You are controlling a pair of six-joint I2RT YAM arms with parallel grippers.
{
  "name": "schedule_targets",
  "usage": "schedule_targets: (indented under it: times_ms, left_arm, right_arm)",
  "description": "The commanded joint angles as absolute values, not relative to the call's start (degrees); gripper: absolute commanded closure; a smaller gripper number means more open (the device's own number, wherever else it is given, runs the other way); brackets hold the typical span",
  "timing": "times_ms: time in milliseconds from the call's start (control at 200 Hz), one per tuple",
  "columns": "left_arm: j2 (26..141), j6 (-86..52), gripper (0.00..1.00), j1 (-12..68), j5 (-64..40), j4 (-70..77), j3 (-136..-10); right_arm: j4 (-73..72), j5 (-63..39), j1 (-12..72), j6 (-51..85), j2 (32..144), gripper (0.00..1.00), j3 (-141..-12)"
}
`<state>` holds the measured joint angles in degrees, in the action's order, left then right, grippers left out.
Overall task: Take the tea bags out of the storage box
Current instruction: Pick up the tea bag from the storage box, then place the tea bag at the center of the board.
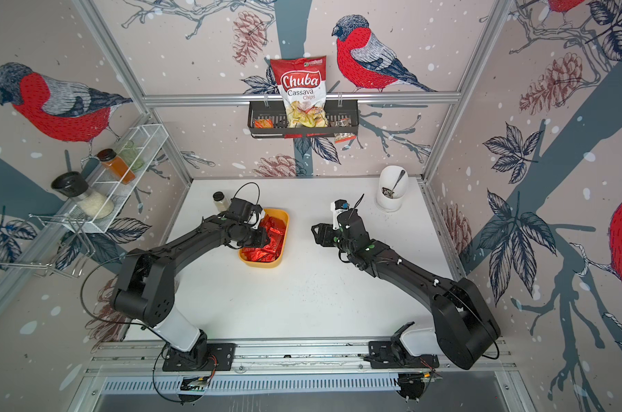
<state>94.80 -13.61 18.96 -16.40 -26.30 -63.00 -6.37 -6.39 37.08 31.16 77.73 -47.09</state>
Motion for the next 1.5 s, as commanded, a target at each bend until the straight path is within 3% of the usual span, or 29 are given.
schedule_targets:
  times_ms: [0,165,455,650,875,1076,1266,1496]
  left_arm:
    - [95.06,-13.68,0.80,19.10,-17.72,-26.32,-62.76]
    - [94.00,-14.35,1.00,19.08,-18.45,-26.52,-63.05]
    - [89.10,-16.87,1.00,19.03,-18.18,-31.10,-68.22]
    - [89.69,-24.99,1.00,21.86,-22.94,-26.34,-74.67]
    - [104.09,-36.45,1.00,33.40,-20.37,-15.53,-87.69]
    - [123.69,-40.99,1.00,41.67,-16.20,-15.28,-108.35]
    - [139.14,-45.70,1.00,45.58,-15.66,-13.16,-123.63]
    - [149.82,-50.12,1.00,46.35,-17.36,-9.32,-131.60]
  right_arm:
    - [-6.26,-6.06,37.18,30.06,77.19,0.35,-47.24]
    - [-6.07,-5.81,37.16,30.23,76.52,0.35,-46.92]
    - [-4.13,-5.37,35.84,29.82,72.96,0.36,-47.70]
    - [-0.68,-7.16,28.57,29.99,66.68,0.36,-48.66]
    - [4.09,-10.72,18.44,30.87,58.26,0.35,-48.69]
    - [8.44,-11.51,15.37,30.76,52.30,0.33,-48.10]
    - [10.52,-11.43,15.03,30.94,49.00,0.33,-46.56]
    - [12.03,-11.35,14.87,30.67,47.31,0.33,-44.94]
